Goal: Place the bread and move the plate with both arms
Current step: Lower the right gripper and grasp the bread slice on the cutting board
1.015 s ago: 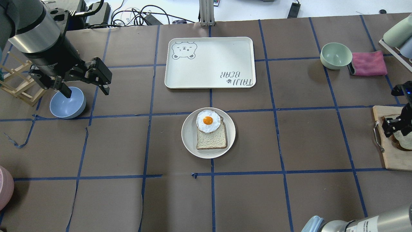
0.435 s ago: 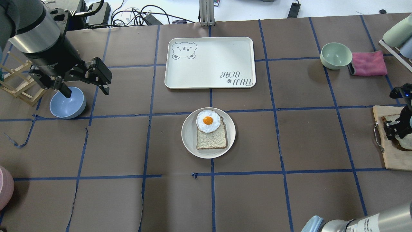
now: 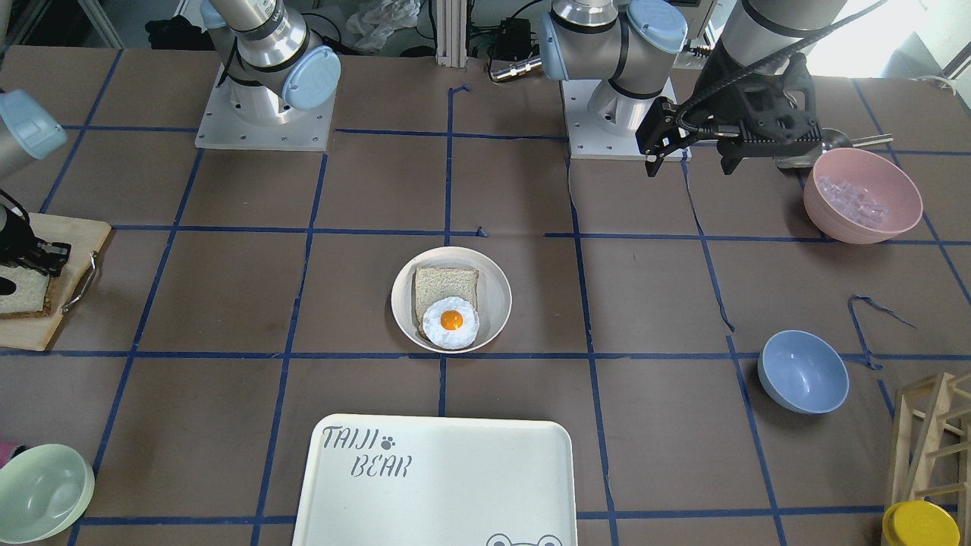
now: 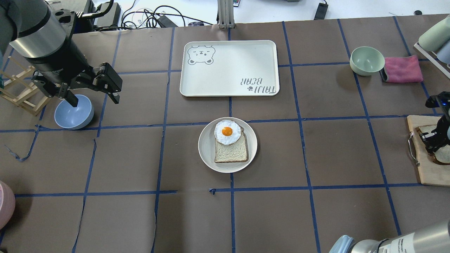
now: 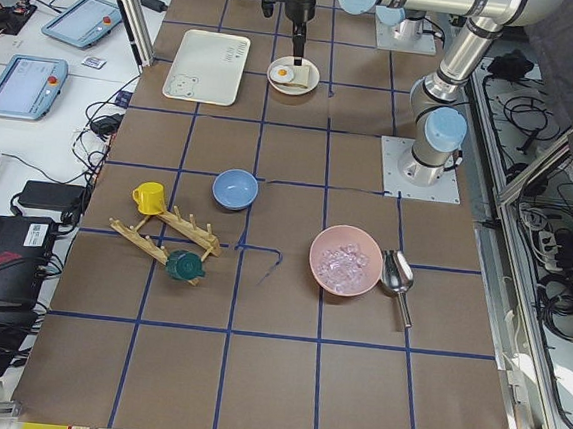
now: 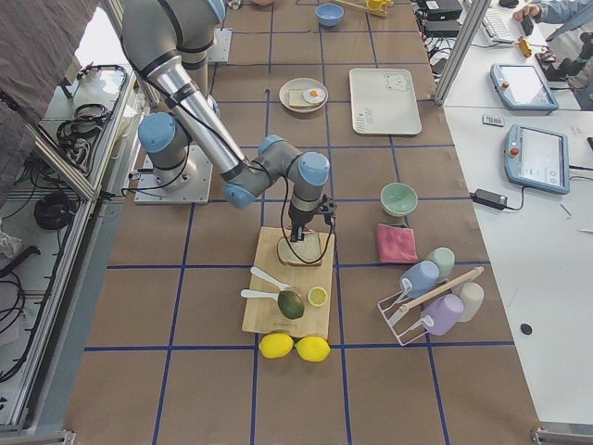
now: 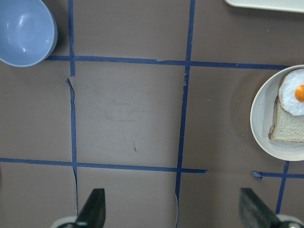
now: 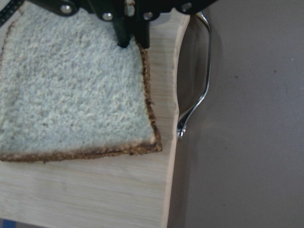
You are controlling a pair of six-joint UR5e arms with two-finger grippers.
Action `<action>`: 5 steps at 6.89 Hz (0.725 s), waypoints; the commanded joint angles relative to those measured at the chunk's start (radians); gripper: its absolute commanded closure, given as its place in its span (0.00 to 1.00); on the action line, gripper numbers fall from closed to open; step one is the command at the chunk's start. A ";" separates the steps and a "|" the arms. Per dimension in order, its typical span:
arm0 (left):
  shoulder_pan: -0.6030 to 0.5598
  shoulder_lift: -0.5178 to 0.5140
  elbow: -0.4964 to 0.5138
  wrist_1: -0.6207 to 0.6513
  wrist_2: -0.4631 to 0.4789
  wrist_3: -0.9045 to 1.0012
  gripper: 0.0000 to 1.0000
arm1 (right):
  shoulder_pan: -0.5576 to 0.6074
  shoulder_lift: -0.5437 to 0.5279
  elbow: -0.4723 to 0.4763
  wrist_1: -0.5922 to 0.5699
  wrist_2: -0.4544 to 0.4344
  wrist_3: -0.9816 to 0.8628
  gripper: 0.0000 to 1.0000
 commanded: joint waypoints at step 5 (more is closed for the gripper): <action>0.000 0.000 0.000 0.000 -0.001 -0.002 0.00 | 0.042 -0.081 -0.050 0.024 -0.064 0.047 1.00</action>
